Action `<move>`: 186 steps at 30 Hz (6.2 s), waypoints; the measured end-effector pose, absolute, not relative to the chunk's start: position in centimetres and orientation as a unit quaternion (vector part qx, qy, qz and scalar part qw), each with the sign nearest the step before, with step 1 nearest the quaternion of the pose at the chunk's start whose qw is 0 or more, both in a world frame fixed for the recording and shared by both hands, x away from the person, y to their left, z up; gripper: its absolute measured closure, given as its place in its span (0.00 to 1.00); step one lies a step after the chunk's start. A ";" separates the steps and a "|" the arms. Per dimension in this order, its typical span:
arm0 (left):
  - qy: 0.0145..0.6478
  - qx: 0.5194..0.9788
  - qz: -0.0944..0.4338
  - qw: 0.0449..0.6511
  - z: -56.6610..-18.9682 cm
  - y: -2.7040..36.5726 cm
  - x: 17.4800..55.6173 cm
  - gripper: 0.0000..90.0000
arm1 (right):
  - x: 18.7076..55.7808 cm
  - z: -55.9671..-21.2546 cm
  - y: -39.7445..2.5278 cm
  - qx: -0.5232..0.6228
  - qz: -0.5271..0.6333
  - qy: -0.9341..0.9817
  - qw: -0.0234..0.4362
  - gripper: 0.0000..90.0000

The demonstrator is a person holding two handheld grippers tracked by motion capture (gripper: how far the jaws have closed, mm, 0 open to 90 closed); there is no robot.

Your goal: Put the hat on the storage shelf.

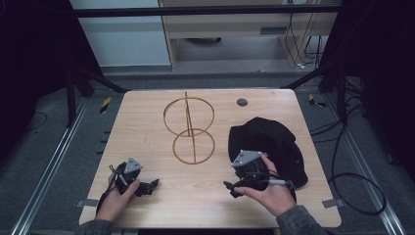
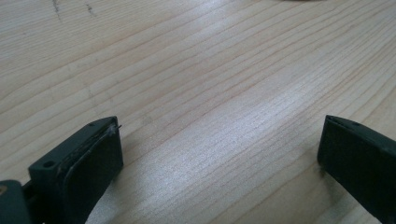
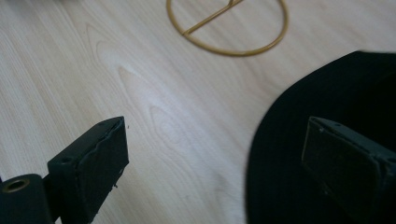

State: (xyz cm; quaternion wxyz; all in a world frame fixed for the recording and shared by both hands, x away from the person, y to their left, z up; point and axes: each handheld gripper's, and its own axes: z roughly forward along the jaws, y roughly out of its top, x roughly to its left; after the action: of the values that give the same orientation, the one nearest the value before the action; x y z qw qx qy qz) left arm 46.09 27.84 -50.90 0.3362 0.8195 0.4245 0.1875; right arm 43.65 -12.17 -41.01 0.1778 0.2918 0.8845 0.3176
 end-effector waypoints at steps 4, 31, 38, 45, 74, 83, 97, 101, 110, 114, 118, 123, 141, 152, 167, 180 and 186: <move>0.423 0.820 0.188 0.336 -50.9 27.9 46.1 0.00 | 44.4 -37.4 -13.5 0.283 0.307 0.887 0.198 0.07; 0.426 0.818 0.188 0.338 -50.9 27.8 46.1 0.00 | 52.2 -28.6 -21.3 0.358 0.232 0.886 0.183 0.09; 0.426 0.818 0.188 0.338 -50.9 27.8 46.1 0.00 | 53.9 -30.9 -21.1 0.371 0.199 0.892 0.161 0.10; 0.426 0.818 0.188 0.338 -50.9 27.8 46.1 0.00 | 55.2 -33.4 -21.2 0.388 0.178 0.895 0.128 0.13; 0.426 0.817 0.188 0.339 -50.9 27.8 46.1 0.00 | 54.9 -34.2 -21.8 0.370 0.150 0.912 0.098 0.97; 0.426 0.818 0.188 0.338 -50.9 27.8 46.1 0.00 | 53.8 -30.0 -23.0 0.371 0.211 0.895 0.129 0.98; 0.424 0.819 0.188 0.338 -50.9 27.8 46.1 0.00 | 52.7 -25.0 -24.0 0.360 0.275 0.871 0.187 0.98; 0.425 0.818 0.188 0.338 -50.9 27.8 46.1 0.00 | 52.3 -24.1 -24.5 0.363 0.295 0.861 0.198 0.98; 0.425 0.818 0.188 0.339 -50.9 27.8 46.1 0.00 | 50.9 -22.2 -25.7 0.361 0.337 0.841 0.223 0.98; 0.425 0.818 0.188 0.339 -50.9 27.8 46.1 0.00 | 50.5 -21.7 -26.1 0.362 0.343 0.836 0.229 0.98; 0.425 0.818 0.188 0.338 -50.9 27.8 46.1 0.00 | 50.0 -20.9 -26.5 0.362 0.355 0.829 0.238 0.98; 0.425 0.818 0.188 0.339 -50.9 27.8 46.1 0.00 | 49.7 -20.1 -26.6 0.359 0.360 0.826 0.243 0.98; 0.425 0.818 0.188 0.339 -50.9 27.8 46.1 0.00 | 48.8 -18.9 -25.4 0.349 0.391 0.812 0.257 0.98; 0.425 0.818 0.188 0.339 -50.9 27.8 46.1 0.00 | 49.3 -18.6 -21.6 0.317 0.405 0.816 0.266 0.98; 0.425 0.819 0.187 0.337 -50.9 27.8 46.1 0.00 | 50.9 -18.6 -14.7 0.261 0.403 0.840 0.253 0.98; 0.425 0.819 0.187 0.337 -50.9 27.8 46.1 0.00 | 52.2 -18.8 -12.2 0.249 0.396 0.849 0.247 0.98; 0.425 0.819 0.187 0.337 -50.9 27.8 46.1 0.00 | 52.4 -19.1 -12.1 0.248 0.394 0.851 0.243 0.98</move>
State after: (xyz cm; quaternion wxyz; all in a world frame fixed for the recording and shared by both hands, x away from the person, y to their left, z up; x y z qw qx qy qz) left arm 46.07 27.82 -50.89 0.3371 0.8189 0.4251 0.1869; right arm 52.37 -12.08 -19.06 0.2434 0.2480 0.8510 0.3938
